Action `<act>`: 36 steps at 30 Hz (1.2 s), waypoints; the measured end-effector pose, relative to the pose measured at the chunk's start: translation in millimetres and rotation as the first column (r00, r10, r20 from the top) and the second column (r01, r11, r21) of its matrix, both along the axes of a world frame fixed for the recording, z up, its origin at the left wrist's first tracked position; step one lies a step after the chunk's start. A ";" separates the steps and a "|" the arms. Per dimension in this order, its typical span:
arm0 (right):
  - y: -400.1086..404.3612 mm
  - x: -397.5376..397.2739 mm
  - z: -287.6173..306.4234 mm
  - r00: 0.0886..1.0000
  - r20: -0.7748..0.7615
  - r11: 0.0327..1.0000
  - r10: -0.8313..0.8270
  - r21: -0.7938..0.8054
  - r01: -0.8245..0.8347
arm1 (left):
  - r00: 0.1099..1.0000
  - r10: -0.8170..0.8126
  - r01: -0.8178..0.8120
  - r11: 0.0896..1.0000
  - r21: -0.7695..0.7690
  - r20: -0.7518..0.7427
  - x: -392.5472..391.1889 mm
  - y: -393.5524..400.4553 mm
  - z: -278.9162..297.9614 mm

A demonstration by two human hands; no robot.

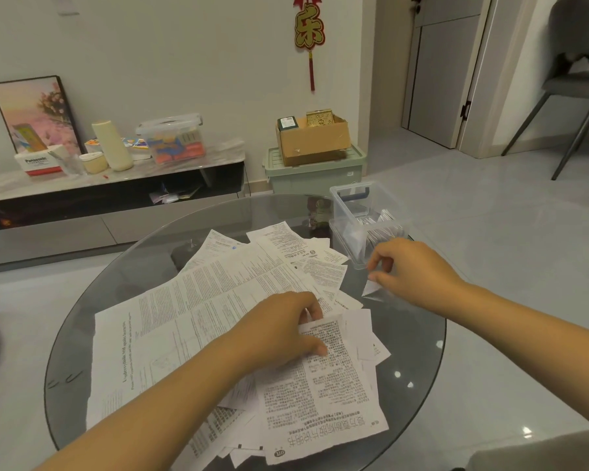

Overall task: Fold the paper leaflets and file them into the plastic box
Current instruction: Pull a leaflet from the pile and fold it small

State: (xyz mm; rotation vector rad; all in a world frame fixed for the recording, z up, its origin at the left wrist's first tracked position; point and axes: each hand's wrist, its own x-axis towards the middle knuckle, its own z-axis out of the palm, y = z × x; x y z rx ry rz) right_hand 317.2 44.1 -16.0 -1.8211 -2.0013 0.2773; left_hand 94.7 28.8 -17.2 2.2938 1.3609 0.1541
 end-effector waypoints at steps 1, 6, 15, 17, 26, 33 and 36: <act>-1.8 -1.8 5.2 0.999 -0.038 0.999 0.015 0.029 -0.014 | 0.999 0.016 -0.016 1.000 -0.005 0.039 -0.4 0.4 0.7; -8.2 -14.3 19.9 0.991 -0.082 0.992 0.108 0.082 -0.101 | 0.988 0.087 -0.094 0.994 0.049 0.131 -6.3 4.9 7.5; -11.8 -40.0 15.0 0.968 -0.038 0.968 0.247 -0.042 -0.248 | 0.983 0.163 -0.182 0.939 0.293 0.087 -30.0 12.5 5.8; -13.6 -44.8 13.9 0.951 -0.019 0.947 0.307 -0.087 -0.308 | 0.972 0.183 -0.226 0.901 0.370 0.148 -33.7 11.3 5.9; -11.6 -51.0 2.0 0.812 0.106 0.789 0.574 -0.336 -0.514 | 0.997 0.043 -0.026 0.972 0.233 -0.070 -42.0 -7.4 2.5; -9.3 -53.3 -1.0 0.783 0.161 0.784 0.601 -0.311 -0.537 | 0.989 -0.057 0.062 0.997 0.035 -0.139 -51.2 -22.6 -2.6; -7.7 -55.0 -0.3 0.811 0.082 0.796 0.580 -0.269 -0.542 | 0.997 -0.051 0.051 0.999 -0.003 -0.063 -54.2 -25.3 2.0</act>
